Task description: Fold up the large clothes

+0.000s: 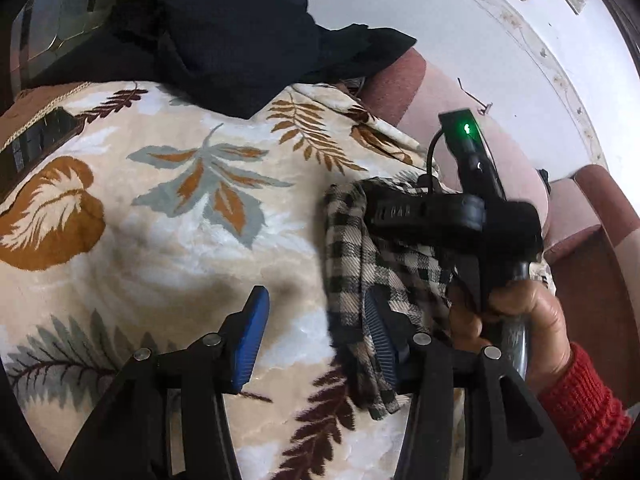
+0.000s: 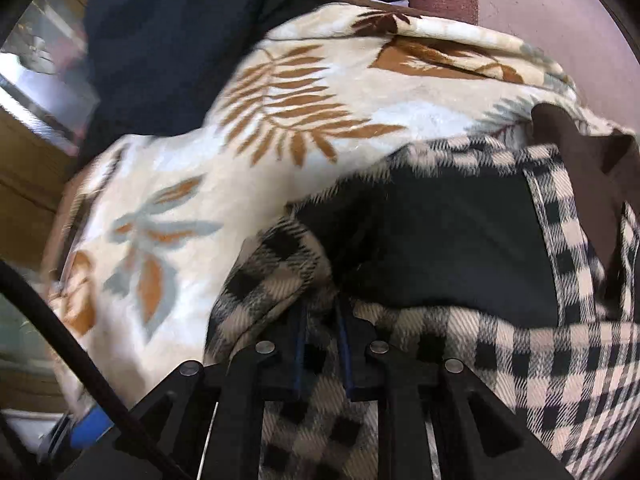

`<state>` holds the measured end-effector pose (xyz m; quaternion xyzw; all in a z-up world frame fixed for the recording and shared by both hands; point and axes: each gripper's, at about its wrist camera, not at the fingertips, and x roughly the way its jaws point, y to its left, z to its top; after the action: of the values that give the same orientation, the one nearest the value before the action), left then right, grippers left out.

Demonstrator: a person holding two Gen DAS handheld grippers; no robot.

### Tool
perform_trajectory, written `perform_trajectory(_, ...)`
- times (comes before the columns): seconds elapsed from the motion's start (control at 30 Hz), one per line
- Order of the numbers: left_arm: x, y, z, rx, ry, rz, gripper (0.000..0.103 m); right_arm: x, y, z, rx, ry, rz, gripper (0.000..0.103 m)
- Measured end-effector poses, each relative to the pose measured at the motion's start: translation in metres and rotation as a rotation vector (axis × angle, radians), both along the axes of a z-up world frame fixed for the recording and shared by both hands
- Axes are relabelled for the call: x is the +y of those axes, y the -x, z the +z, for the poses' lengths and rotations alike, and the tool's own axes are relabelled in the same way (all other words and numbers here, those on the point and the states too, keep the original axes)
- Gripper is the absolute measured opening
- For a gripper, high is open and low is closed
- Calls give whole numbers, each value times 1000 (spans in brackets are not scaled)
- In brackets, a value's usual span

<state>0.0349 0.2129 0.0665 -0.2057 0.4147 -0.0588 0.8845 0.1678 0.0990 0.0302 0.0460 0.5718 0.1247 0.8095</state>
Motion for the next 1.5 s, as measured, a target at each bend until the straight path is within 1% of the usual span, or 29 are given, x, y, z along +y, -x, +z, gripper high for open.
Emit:
perform_trajectory(0.07, -9, 3, 5, -15, -21, -21, 48, -19, 11, 21, -32, -87, -17, 17)
perform_trajectory(0.13, -22, 6, 9, -33, -53, -47, 49, -47, 28, 48, -79, -135, -23, 17)
perform_trajectory(0.17, -29, 8, 11, -40, -73, -59, 49, -69, 40, 64, -110, -157, -32, 21)
perform_trajectory(0.2, -35, 8, 11, -44, -85, -72, 50, -102, 57, 82, -146, -159, -60, 29)
perform_trajectory(0.23, -42, 8, 12, -45, -92, -86, 50, -123, 67, 91, -168, -145, -88, 36)
perform_trajectory(0.27, -49, 6, 12, -42, -98, -102, 50, -161, 83, 103, -208, -99, -145, 51)
perform_trajectory(0.3, -56, 2, 11, -36, -102, -116, 50, -186, 93, 109, -235, -48, -187, 61)
perform_trajectory(0.33, -61, -3, 11, -30, -104, -125, 50, -213, 102, 113, -258, 29, -237, 63)
perform_trajectory(0.4, -72, -18, 12, -32, -112, -126, 50, -271, 117, 105, -233, 218, -348, 64)
perform_trajectory(0.43, -79, -28, 12, -39, -129, -125, 50, -291, 119, 99, -215, 256, -375, 64)
perform_trajectory(0.5, -87, -45, 8, -33, -161, -126, 50, -329, 127, 80, -162, 291, -437, 64)
perform_trajectory(0.57, -94, -65, 1, -12, -199, -140, 49, -349, 130, 61, -113, 246, -454, 64)
perform_trajectory(0.6, -95, -72, -2, -9, -209, -141, 48, -351, 129, 54, -103, 233, -453, 64)
perform_trajectory(0.63, -96, -82, -7, -1, -228, -142, 37, -350, 126, 47, -93, 227, -447, 64)
perform_trajectory(0.67, -96, -89, -12, 14, -242, -140, 17, -349, 122, 42, -81, 226, -434, 53)
perform_trajectory(0.7, -95, -97, -19, 44, -257, -135, 8, -349, 117, 38, -64, 219, -419, 16)
perform_trajectory(0.73, -93, -101, -24, 61, -259, -128, 5, -352, 113, 36, -47, 222, -420, 5)
perform_trajectory(0.8, -83, -108, -32, 71, -228, -98, 5, -368, 106, 41, -80, 220, -463, 5)
perform_trajectory(0.87, -78, -112, -35, 78, -211, -78, 5, -393, 102, 49, -106, 180, -554, 5)
perform_trajectory(0.93, -76, -114, -38, 89, -208, -50, 8, -407, 95, 40, -91, 143, -622, 5)
perform_trajectory(0.97, -76, -115, -43, 93, -224, -40, 9, -406, 89, 30, -62, 154, -627, 5)
perform_trajectory(1.03, -78, -115, -52, 101, -239, -45, 9, -393, 83, 13, -10, 248, -598, 5)
perform_trajectory(1.07, -79, -114, -52, 94, -244, -42, 9, -385, 83, 10, -6, 302, -581, 5)
perform_trajectory(1.13, -79, -113, -46, 102, -246, -43, 9, -374, 86, 17, -42, 364, -569, 8)
perform_trajectory(1.23, -72, -106, -27, 87, -218, -27, 13, -372, 103, 48, -118, 366, -613, 16)
perform_trajectory(1.3, -64, -99, -14, 70, -210, 1, 21, -370, 115, 74, -182, 347, -638, 29)
perform_trajectory(1.37, -51, -89, -1, 45, -212, 43, 39, -361, 123, 94, -220, 309, -623, 30)
perform_trajectory(1.47, -36, -78, 8, 27, -240, 97, 42, -321, 123, 111, -240, 152, -507, 30)
perform_trajectory(1.5, -30, -75, 9, 28, -250, 109, 42, -294, 119, 113, -233, 90, -430, 30)
